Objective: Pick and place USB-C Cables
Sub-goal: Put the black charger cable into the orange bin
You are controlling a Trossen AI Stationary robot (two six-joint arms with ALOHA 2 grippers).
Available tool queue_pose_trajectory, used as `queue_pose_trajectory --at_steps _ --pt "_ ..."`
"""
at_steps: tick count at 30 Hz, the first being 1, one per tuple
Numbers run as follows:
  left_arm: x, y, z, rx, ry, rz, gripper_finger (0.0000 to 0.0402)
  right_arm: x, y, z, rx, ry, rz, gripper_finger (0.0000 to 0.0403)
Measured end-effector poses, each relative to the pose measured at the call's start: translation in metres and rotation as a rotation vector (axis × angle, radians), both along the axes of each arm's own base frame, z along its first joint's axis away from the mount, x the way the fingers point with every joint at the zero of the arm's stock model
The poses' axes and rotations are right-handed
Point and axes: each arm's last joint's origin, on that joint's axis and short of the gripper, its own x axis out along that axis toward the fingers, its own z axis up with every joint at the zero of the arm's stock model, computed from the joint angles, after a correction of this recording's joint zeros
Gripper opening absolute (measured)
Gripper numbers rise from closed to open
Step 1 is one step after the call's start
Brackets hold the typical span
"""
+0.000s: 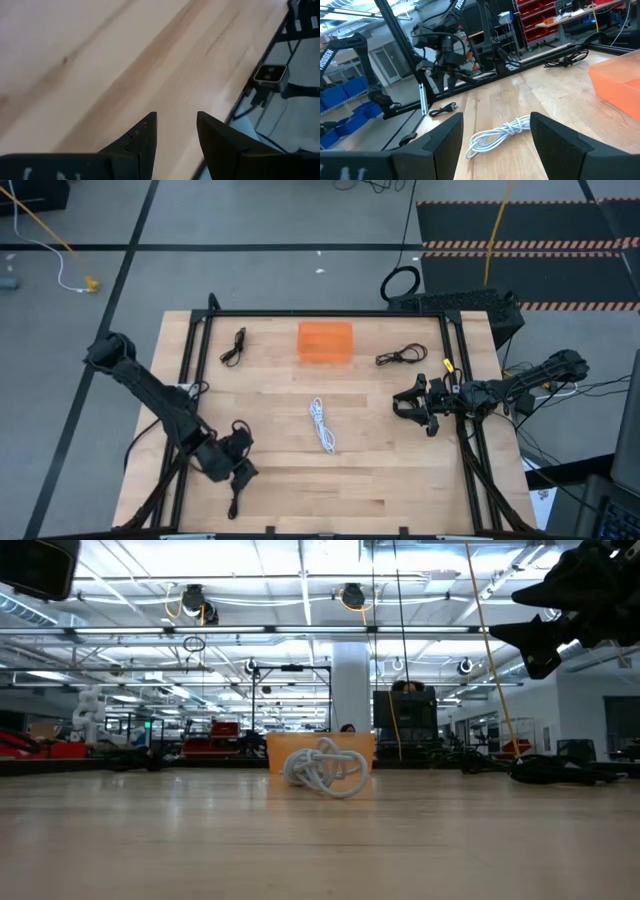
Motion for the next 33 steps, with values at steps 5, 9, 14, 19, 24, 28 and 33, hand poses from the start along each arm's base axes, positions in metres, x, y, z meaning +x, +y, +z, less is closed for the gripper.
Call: queue_pose_trajectory --at_steps 5,9,14,19,24,28,33 --pt "-0.01 -0.01 0.002 -0.059 0.096 0.058 0.0141 0.0 0.0 0.0 0.0 -0.001 0.0 0.0224" --pt "-0.016 -0.019 -0.005 -0.119 0.191 0.103 0.0142 0.0 0.0 0.0 0.0 -0.001 0.0 0.0224" --pt "-0.019 -0.033 -0.018 -0.198 0.31 0.142 0.019 0.0 0.0 0.0 0.0 -0.001 0.0 0.0224" --pt "-0.013 -0.045 -0.031 -0.246 0.342 0.103 0.0292 0.0 0.0 0.0 0.0 -0.001 0.0 0.0224" --pt "-0.009 -0.05 -0.044 -0.228 0.355 0.112 0.0364 0.0 0.0 0.0 0.0 -0.001 0.0 0.0224" --pt "-0.008 -0.052 -0.053 -0.206 0.385 0.128 0.0376 0.0 0.0 0.0 0.0 -0.001 0.0 0.0224" --pt "-0.009 -0.052 -0.056 -0.191 0.405 0.135 0.0354 0.0 0.0 0.0 0.0 -0.001 0.0 0.0224"
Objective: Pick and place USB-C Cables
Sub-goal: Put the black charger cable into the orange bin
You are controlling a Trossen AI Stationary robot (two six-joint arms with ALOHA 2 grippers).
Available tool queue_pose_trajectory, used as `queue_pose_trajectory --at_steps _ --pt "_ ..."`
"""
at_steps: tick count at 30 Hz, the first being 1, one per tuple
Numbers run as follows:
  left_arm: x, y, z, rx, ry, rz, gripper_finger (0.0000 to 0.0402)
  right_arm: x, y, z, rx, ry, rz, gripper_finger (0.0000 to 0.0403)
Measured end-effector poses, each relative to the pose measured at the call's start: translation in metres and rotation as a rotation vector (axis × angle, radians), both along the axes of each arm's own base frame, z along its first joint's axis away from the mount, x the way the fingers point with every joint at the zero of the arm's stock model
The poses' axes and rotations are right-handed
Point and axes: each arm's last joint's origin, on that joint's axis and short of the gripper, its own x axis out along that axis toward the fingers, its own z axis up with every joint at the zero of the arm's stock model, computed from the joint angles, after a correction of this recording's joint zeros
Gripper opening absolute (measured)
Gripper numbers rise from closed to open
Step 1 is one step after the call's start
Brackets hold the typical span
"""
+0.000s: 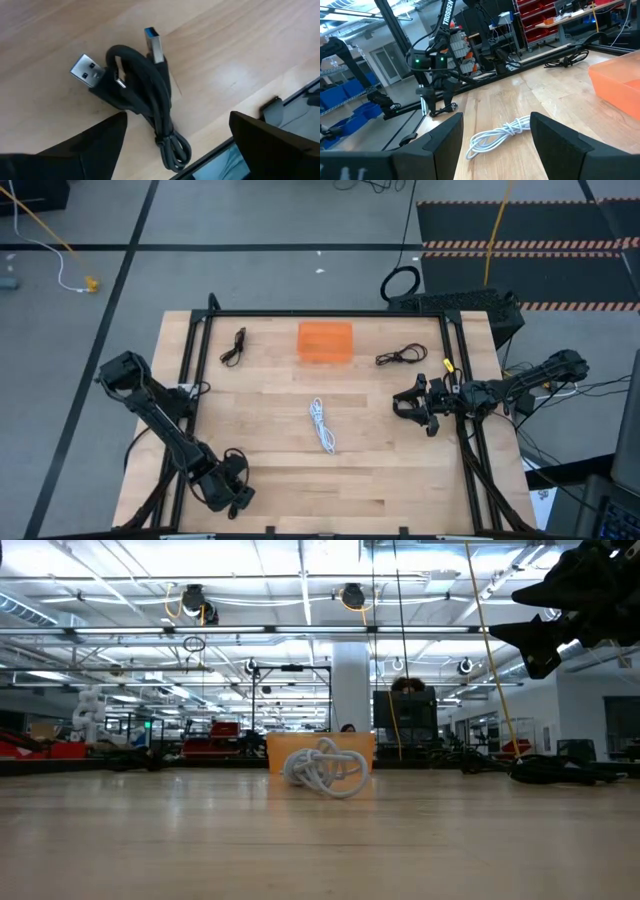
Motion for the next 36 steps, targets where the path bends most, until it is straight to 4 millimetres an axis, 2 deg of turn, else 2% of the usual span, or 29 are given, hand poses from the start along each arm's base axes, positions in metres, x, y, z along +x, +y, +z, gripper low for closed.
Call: queue_pose_trajectory --at_steps 6,10,18,23,33,36 --pt "-0.0023 0.0004 -0.0013 0.016 0.009 -0.009 0.0317 0.0 0.0 0.0 0.0 0.001 0.0 0.0224" --pt "-0.0013 -0.0012 -0.0009 0.023 -0.042 -0.087 0.03 0.0 0.0 0.0 0.0 0.0 0.0 0.0224" --pt "0.0016 0.0001 0.0015 -0.002 -0.051 -0.069 0.0269 0.0 0.0 -0.0001 0.0 0.001 0.0 0.0224" --pt "0.001 0.0004 -0.0003 0.01 -0.045 -0.078 0.0207 0.0 0.0 -0.0001 0.0 0.001 0.0 0.0224" --pt "-0.002 0.0041 -0.002 0.044 0.001 -0.095 0.0034 0.0 0.0 -0.0001 0.0 0.001 0.0 0.0224" --pt "-0.0016 0.0035 -0.0012 0.044 -0.017 -0.119 0.0015 0.0 0.0 -0.0001 0.0 0.001 0.0 0.0224"
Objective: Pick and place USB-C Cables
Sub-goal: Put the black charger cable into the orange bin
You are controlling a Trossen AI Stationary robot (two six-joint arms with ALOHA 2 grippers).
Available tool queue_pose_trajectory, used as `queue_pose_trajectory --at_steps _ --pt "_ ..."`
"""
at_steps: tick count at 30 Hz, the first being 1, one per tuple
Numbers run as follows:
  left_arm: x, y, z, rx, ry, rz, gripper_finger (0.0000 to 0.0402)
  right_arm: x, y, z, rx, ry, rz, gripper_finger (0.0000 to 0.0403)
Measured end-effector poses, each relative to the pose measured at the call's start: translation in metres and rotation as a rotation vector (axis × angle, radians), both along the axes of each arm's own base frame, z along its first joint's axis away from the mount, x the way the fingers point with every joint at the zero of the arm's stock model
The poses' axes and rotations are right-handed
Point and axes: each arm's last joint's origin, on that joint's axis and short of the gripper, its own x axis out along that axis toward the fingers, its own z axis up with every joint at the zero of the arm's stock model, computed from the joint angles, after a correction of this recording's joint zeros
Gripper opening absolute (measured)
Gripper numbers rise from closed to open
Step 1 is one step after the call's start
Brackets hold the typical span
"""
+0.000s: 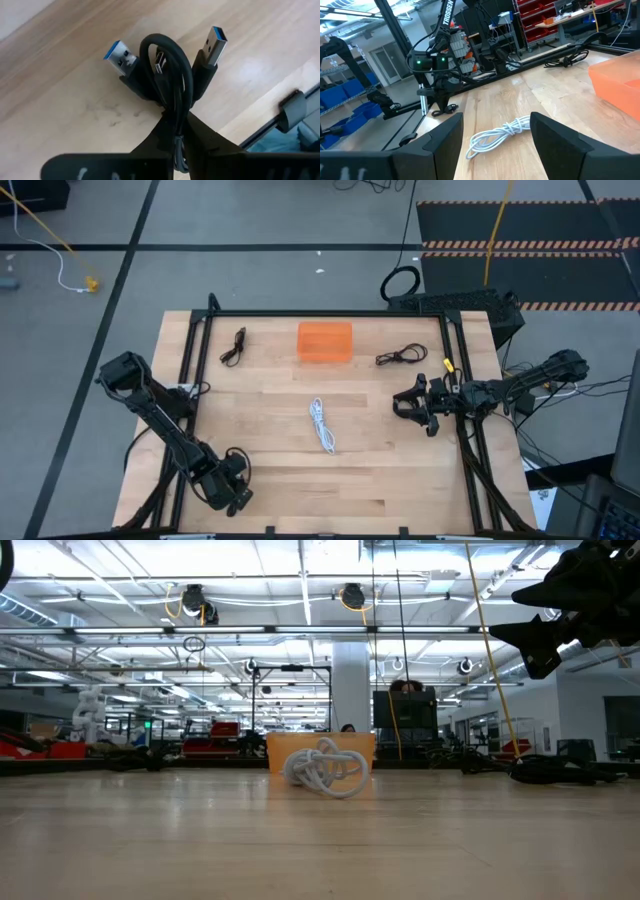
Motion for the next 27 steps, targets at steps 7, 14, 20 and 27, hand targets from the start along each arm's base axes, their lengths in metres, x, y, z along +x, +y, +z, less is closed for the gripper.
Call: queue_pose_trajectory --at_steps 7,14,20,27 --pt "0.003 -0.004 0.004 -0.032 -0.075 -0.084 0.0017 0.0 0.0 0.0 0.0 0.0 0.0 0.0224" --pt "0.021 0.004 0.007 0.018 -0.236 -0.145 0.0015 0.0 0.0 0.0 0.0 0.0 0.0 0.0224" --pt "0.055 0.017 0.019 0.035 -0.504 -0.243 0.0015 0.0 0.0 0.0 0.0 0.0 0.0 0.0224" --pt "0.084 0.036 0.032 0.133 -0.78 -0.379 0.0015 0.0 0.0 0.0 0.0 0.0 0.0 0.0224"
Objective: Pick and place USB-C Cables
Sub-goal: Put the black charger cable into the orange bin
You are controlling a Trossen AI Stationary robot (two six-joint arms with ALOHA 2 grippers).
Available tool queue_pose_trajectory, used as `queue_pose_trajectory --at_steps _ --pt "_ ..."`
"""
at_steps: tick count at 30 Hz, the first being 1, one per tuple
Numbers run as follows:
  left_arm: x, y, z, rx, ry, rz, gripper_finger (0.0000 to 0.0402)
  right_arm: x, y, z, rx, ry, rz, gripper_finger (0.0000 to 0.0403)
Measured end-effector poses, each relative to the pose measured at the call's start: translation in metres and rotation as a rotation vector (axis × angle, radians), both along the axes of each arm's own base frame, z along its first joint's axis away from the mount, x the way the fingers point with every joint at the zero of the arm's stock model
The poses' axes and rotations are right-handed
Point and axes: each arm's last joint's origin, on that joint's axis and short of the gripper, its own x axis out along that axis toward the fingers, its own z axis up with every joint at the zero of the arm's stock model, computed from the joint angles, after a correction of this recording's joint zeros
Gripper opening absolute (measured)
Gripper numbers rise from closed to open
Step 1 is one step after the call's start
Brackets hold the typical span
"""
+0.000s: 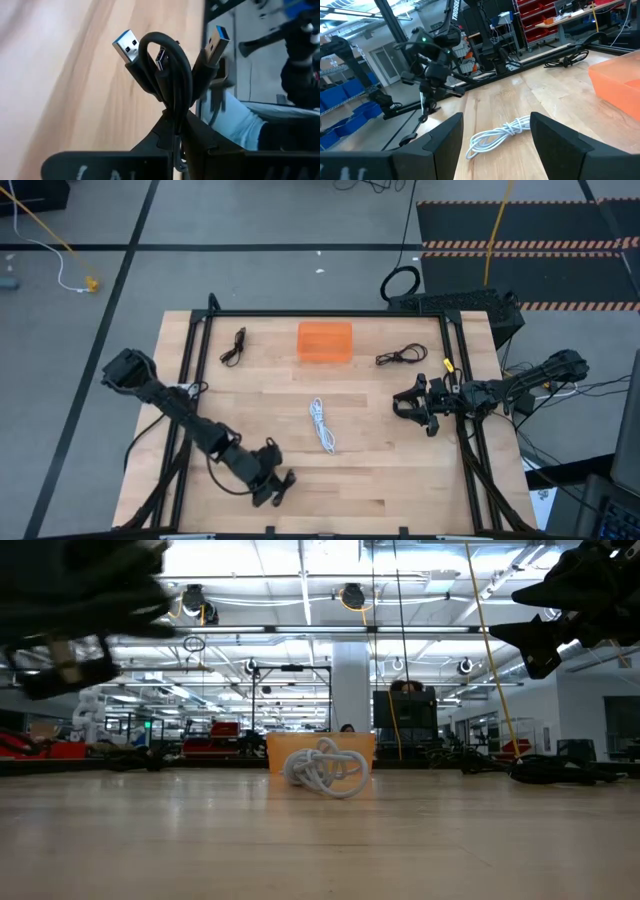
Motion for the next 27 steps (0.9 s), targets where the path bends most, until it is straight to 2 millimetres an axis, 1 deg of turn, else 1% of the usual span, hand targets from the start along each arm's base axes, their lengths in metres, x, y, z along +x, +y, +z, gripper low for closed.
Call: queue_pose_trajectory --at_steps 7,14,22,27 --pt "0.022 0.023 0.011 0.089 -0.202 -0.014 0.0021 0.0 0.0 0.0 -0.029 -0.001 0.0 0.0224" --pt "0.043 0.052 0.022 0.142 -0.361 0.048 0.0027 0.0 0.0 0.001 -0.039 -0.013 -0.001 0.0224" --pt "0.058 0.087 0.029 0.213 -0.456 0.135 0.0029 -0.002 -0.001 0.018 0.011 -0.186 -0.01 0.0224" --pt "0.063 0.103 0.033 0.232 -0.494 0.182 0.0029 -0.004 -0.002 0.03 0.141 -0.299 0.004 0.0224"
